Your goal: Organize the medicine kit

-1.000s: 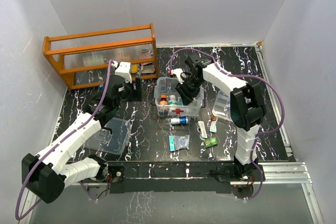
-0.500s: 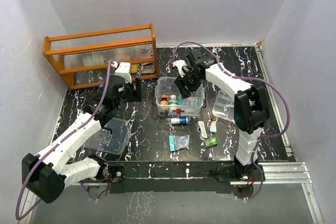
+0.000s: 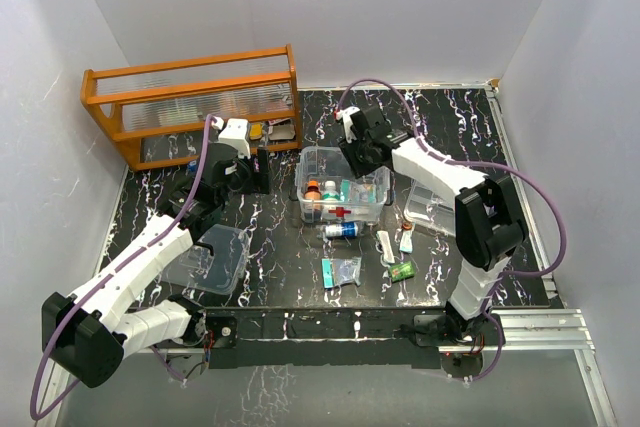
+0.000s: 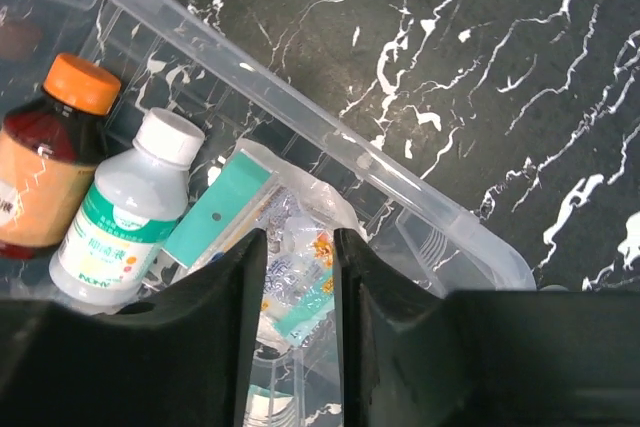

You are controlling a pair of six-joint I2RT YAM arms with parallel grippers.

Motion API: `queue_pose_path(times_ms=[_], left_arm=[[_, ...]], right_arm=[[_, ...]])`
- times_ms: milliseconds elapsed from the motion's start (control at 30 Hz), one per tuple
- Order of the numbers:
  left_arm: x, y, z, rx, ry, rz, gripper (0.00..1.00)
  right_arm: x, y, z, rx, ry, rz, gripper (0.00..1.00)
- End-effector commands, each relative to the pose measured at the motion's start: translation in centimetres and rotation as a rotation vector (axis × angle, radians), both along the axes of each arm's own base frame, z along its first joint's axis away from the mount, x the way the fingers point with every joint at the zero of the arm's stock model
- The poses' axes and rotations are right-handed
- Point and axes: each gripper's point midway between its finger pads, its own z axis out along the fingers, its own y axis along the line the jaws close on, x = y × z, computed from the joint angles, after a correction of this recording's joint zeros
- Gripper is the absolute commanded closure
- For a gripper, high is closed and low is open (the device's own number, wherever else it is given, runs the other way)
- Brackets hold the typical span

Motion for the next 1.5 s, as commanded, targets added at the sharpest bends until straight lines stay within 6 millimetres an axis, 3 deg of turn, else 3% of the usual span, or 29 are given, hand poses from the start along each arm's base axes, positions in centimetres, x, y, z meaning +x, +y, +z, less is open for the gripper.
queue_pose_path(times_ms=[0,167,400,667,800,1000,1233,1367,1467], left_arm=[[0.2,0.1,0.2,-0.013,-0.014,0.007,0.26],[0.2,0.1,0.2,-0.016,-0.014,0.008,0.26],[0.2,0.1,0.0,-0.013,-0.009,0.009,0.26],[0.2,0.1,0.0,-0.014,-0.010,0.011,0.26],[0.2,0.1,0.0,-0.013,-0.011,0.011,0.26],[0.3,0.0,0.1,-0.022,-0.012,0.007,0.26],[0.0,-0.3,0.6,-0.039,-0.020,-0.010,0.25],[-1.0,-1.1,1.0,-0.081,0.019,-0.051,0.24],[-2.6,-1.8,0.6,-0.125,0.088,-0.091,0.22]], right_arm=[[1.7,-0.3,0.8,-0.003,-0.078,-0.210,0.71],[1.1,0.1,-1.8,-0.032,-0.068,-0.254,0.71],[0.8,-0.3,-3.8,-0.068,-0.073,-0.291,0.70],[-2.4,0.5,-5.4,-0.028,0.056,-0.205,0.70],[-4.1,0.6,-5.1,-0.006,0.120,-0.192,0.69],[-4.0,0.7,-2.8,0.036,0.091,-0.223,0.67],[-2.3,1.5,3.5,0.150,-0.007,-0.308,0.60],[-3.0,0.5,6.6,0.200,-0.057,-0.367,0.57],[-4.6,-0.2,8.2,0.268,-0.076,-0.398,0.53]])
